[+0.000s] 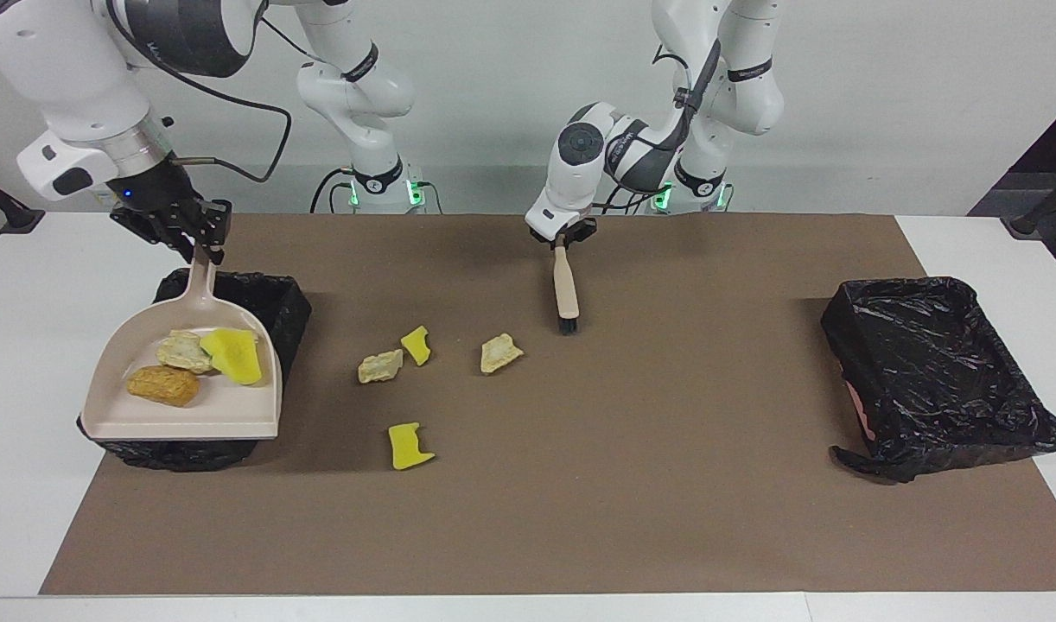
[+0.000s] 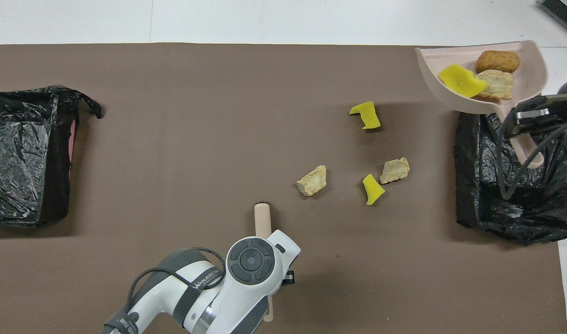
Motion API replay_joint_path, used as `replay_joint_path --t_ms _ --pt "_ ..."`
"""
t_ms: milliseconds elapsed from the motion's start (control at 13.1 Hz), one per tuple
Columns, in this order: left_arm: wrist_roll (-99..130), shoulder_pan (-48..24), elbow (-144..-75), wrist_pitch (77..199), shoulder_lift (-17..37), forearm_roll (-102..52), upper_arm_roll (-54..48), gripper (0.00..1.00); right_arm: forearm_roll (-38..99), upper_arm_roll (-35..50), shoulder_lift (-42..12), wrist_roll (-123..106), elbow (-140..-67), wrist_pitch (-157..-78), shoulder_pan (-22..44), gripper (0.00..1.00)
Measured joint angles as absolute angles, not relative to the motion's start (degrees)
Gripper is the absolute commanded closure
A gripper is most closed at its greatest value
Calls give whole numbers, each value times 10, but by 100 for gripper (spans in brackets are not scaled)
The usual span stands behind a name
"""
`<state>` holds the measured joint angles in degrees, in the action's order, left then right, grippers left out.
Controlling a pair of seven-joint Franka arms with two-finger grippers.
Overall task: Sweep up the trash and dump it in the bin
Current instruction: 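Tilt the dustpan over the bag with the right gripper to dump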
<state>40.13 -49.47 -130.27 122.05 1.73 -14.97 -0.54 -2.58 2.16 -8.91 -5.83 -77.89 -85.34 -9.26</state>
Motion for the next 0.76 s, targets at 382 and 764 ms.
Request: replay_joint_path --t_ms 382,764 --pt "401 -491 -1301 1218 17 -163 -2 81 -38 21 -74 -75 -811 -853 -116 100" --pt "398 -491 -1287 1171 17 -190 -2 73 -39 21 -46 -75 -853 -853 -123 100"
